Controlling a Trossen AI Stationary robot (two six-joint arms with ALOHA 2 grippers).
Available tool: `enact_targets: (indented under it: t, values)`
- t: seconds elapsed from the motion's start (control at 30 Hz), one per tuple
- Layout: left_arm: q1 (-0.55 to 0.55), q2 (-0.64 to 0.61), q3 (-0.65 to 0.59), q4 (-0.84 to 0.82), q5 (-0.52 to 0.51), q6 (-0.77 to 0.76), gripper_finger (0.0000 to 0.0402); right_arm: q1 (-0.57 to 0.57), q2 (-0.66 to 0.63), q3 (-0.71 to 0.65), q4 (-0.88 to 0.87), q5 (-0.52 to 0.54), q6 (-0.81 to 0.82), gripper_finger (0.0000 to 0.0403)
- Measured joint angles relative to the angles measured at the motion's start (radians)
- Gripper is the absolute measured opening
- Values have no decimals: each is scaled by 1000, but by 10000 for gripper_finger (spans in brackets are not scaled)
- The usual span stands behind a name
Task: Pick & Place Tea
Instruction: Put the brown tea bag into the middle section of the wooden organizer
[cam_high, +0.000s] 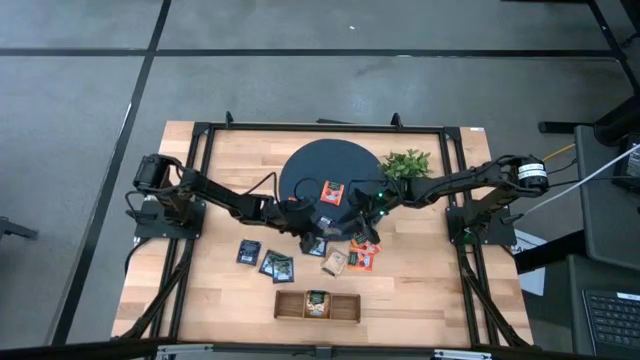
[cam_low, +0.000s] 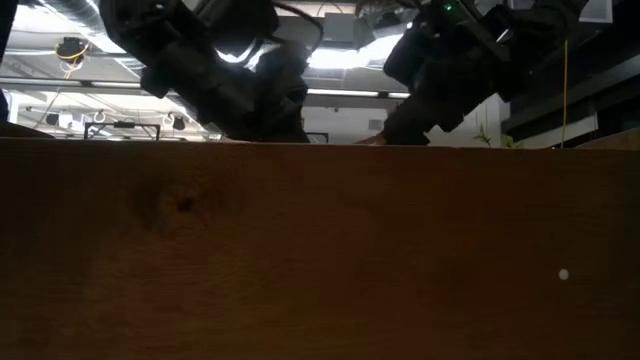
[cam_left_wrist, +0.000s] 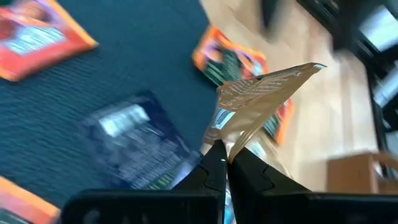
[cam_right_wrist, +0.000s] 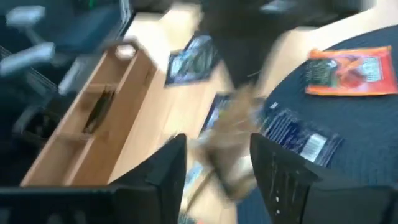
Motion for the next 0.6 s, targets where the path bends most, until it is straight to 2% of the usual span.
enact_targets:
  t: [0.07, 0.2, 0.3, 0.43, 0.6]
  values:
    - [20, 0, 0, 0, -1, 0, 2, 24, -13, 0, -37, 59, -29, 170]
    - [53, 0, 0, 12, 8, 1, 3, 72, -58, 0, -139, 269, -80, 163]
    - [67, 0, 0, 65, 23, 11, 3, 93, -77, 0, -153, 387, -93, 159]
    - [79, 0, 0, 167, 61, 19, 3, 98, -80, 0, -152, 418, -98, 157]
    - [85, 0, 0, 185, 80, 21, 3, 98, -80, 0, -144, 447, -97, 145]
